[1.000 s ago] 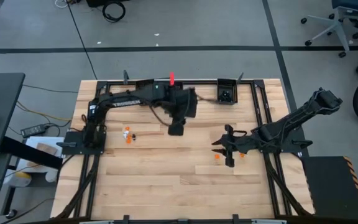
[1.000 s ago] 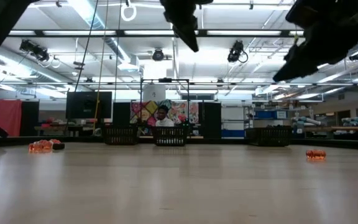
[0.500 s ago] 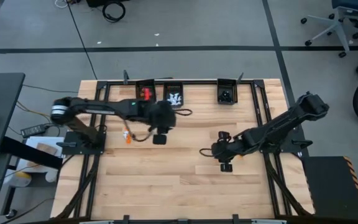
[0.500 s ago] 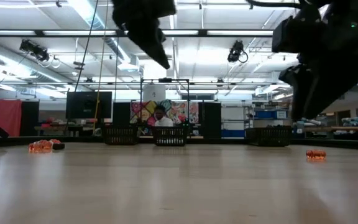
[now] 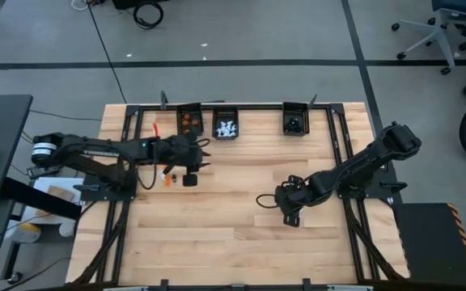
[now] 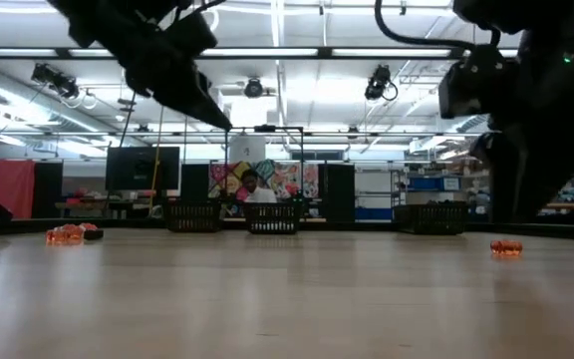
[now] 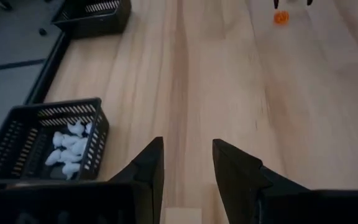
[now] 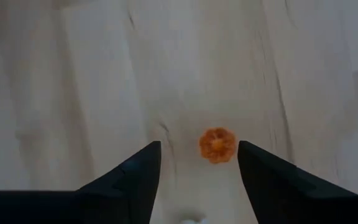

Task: Sort Halloween decoration
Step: Put the orange pumpkin toy into the left black bin

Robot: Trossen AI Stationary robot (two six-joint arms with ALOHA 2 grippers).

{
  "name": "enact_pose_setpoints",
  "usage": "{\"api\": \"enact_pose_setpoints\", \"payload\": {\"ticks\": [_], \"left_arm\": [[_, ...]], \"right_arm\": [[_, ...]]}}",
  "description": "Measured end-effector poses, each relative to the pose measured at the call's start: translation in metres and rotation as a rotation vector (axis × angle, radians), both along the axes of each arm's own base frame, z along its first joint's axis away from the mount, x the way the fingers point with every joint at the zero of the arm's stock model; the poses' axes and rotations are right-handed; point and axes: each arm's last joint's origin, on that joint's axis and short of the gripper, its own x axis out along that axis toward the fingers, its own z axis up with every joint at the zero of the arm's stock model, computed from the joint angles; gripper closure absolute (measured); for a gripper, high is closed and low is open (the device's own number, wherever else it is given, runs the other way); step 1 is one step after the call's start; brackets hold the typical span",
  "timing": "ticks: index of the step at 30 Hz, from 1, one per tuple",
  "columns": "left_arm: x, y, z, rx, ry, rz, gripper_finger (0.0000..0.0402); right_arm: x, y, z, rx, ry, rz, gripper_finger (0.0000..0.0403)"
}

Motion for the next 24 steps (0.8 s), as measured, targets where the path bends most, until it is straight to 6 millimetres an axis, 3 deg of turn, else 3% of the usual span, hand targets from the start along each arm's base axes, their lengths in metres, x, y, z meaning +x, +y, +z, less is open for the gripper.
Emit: {"api": "enact_pose_setpoints", "payload": {"ticks": [6,14,24], "left_arm": [[-0.017,0.006,-0.017,0.016,-0.046,0.023,0.0287],[-0.021,0.011,-0.015,0.019,-0.064,0.046,0.0287],[-0.021,0.011,-0.014,0.013,-0.072,0.050,0.0287]], "right_arm": [[0.003,0.001,-0.017,-0.067,0.054,0.010,0.0184],[0.006,0.002,-0.026,-0.094,0.085,0.043,0.0199],[0.007,0.003,-0.026,-0.096,0.072,0.073,0.0293]]}}
